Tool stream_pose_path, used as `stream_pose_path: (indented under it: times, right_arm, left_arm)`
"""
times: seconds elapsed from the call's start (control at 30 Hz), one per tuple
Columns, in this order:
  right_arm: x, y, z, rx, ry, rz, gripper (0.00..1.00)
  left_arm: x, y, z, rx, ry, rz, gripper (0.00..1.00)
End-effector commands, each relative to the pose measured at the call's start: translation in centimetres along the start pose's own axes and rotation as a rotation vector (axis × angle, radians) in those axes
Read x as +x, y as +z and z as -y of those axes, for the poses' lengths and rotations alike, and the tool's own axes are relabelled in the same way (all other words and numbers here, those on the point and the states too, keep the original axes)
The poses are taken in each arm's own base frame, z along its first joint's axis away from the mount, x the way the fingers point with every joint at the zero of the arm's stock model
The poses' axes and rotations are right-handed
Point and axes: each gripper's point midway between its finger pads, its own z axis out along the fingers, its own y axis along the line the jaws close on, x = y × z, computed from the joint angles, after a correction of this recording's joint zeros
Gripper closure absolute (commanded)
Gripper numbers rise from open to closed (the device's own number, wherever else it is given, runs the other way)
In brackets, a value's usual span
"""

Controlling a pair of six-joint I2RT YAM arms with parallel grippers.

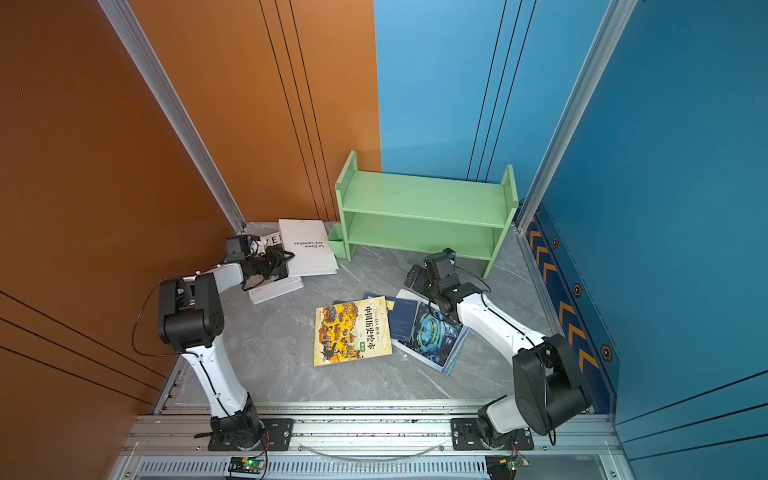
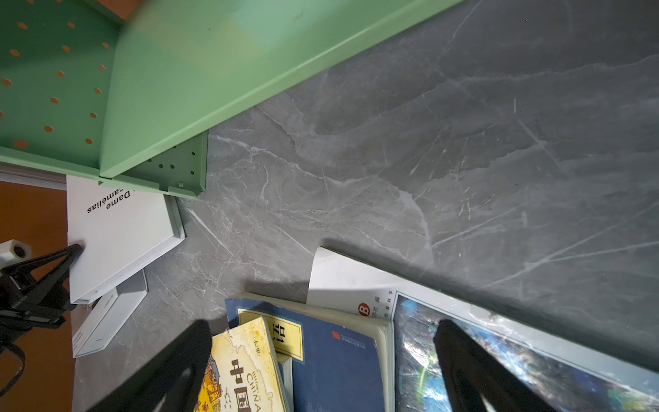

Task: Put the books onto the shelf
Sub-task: 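Grasp the white book edge with the left gripper and lift it upright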

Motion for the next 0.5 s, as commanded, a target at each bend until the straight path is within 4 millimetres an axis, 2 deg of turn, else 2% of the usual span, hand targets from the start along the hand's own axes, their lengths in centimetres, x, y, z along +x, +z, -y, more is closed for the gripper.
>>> stream_pose_path:
  times: [0.0, 0.17, 0.47]
  right_arm:
    - [-0.2, -0.9, 1.2, 0.033, 0.019, 0.017, 0.0]
    - [-0.3, -1.3, 1.7, 0.04, 0.026, 0.027, 0.0]
    - [-0.4, -1.8, 2.4, 0.045, 0.041, 0.037, 0.0]
  left_arm:
    - [1.2, 1.1, 1.4, 0.059, 0.012, -0.039, 0.55]
    - [1.9, 2.0, 2.0, 0.064, 0.016, -0.052, 0.54]
    - [1.8, 1.3, 2.8, 0.059, 0.035, -0.022, 0.78]
